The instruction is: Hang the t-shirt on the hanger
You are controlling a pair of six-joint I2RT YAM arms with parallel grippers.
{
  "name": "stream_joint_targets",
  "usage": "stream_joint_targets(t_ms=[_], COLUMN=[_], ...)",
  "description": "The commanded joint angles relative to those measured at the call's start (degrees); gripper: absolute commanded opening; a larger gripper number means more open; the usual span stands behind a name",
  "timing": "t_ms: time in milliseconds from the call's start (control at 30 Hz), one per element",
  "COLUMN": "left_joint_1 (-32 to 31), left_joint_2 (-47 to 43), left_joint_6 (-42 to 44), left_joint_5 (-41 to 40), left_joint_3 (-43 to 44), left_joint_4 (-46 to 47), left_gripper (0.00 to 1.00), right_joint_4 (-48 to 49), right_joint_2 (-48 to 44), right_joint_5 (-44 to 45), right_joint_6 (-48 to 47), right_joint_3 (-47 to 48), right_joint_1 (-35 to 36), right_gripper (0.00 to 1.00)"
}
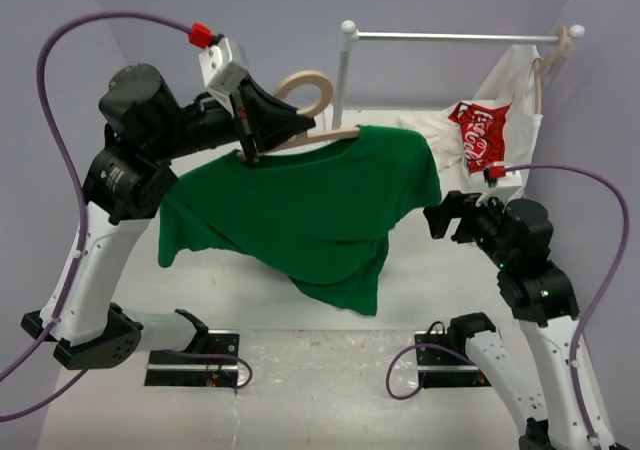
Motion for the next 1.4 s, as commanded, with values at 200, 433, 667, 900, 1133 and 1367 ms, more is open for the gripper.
stream_joint_targets(t_ms=[200,433,667,900,1133,1367], left_joint_1=[0.83,0.61,0.31,-0.15,-2.22,-2.50], left_joint_2=[12.01,9.73,2.87,3.59,5.47,7.34], left_joint_6=[-5.30,-10.00,-9.57,-10.21,-12.33,-15.19], left_joint_5=[8.66,38.19,43.70,40.80,40.89,37.66], left_joint_3=[22.78,0.97,-13.40,-15.38,-15.20,-13.62], left_joint_4=[10.07,24.43,34.10,34.55,37.32,38.67], left_gripper=[0.00,0.00,0.00,0.00,0.00,0.00], right_joint_4=[-10.07,-11.64,-12.33,-14.36,-13.92,-12.19], right_joint_2=[3.47,2.29,4.51,9.57,14.68,17.02], right_joint_5=[-30.92,-34.99,-40.29,-47.44,-39.42,-32.59], right_joint_6=[-12.23,-15.64,-17.43,-17.24,-19.36,-20.76], right_joint_3=[34.31,37.91,33.95,32.54,29.73,28.45], right_joint_1=[-0.37,-0.18,0.25,2.58,11.18,15.89], right_gripper=[0.80,0.79,0.78,0.68,0.64,0.00])
